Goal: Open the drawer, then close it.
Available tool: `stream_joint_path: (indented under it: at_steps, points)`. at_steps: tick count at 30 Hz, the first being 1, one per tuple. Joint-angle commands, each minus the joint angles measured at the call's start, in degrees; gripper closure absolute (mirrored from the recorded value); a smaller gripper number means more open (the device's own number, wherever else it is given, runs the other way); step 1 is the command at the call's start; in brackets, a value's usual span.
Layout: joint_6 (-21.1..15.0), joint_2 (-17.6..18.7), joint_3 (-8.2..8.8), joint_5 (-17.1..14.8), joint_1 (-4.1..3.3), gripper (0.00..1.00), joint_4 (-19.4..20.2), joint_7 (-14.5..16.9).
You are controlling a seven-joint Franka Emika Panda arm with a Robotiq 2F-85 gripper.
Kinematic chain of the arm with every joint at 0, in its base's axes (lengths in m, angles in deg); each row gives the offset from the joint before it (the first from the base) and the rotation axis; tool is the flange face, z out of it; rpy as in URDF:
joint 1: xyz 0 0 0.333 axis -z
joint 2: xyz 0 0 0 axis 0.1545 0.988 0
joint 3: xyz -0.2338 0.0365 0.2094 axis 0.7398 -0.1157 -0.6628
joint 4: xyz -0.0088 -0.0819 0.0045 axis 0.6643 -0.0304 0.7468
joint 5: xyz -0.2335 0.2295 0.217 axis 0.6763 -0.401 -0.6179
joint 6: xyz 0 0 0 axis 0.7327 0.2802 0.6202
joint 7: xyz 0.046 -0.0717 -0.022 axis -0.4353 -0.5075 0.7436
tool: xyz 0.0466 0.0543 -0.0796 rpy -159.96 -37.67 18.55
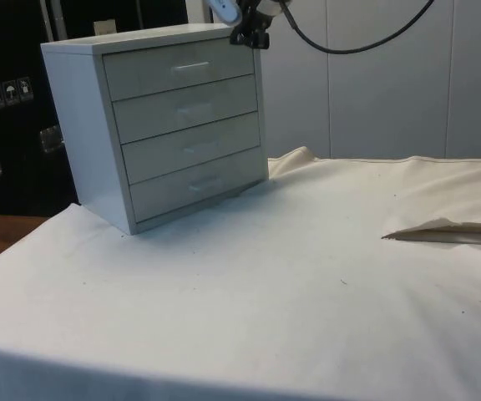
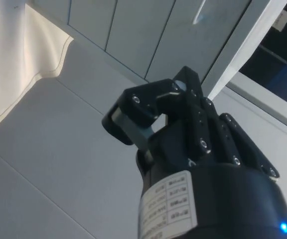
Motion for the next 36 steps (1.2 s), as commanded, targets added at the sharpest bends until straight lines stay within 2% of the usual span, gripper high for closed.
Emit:
stream_joint_path:
  at_steps: [1,3,4,6,7,8,11,12,13,16,17,21,36]
  points:
    - [0.00,0.00,0.00,0.00,0.00,1.00,0.00,0.00]
    - [0.46,0.06,-0.40,0.06,0.00,1.00,0.06,-0.29]
    - [0.52,0.06,-0.40,0.06,0.00,0.96,0.06,-0.29]
    - [0.69,0.06,-0.52,0.00,0.00,0.86,0.06,-0.29]
    - [0.80,0.00,-0.57,0.00,0.00,0.75,0.11,-0.34]
    - [0.86,0.00,-0.63,0.00,0.00,0.69,0.11,-0.34]
    - [0.69,0.06,-0.46,0.00,0.00,0.53,0.00,-0.23]
    - [1.03,0.00,-0.69,0.00,0.00,0.53,0.11,-0.34]
    - [1.03,0.00,-0.69,0.00,0.00,0.45,0.11,-0.34]
    - [1.09,0.00,-0.74,0.00,0.00,0.30,0.11,-0.34]
    - [1.09,0.00,-0.74,0.00,0.00,0.20,0.11,-0.34]
    - [0.86,0.00,-0.63,-0.11,-0.06,0.01,0.06,-0.46]
    - [-0.29,-0.86,-0.29,-1.55,-0.11,0.00,-0.17,-5.39]
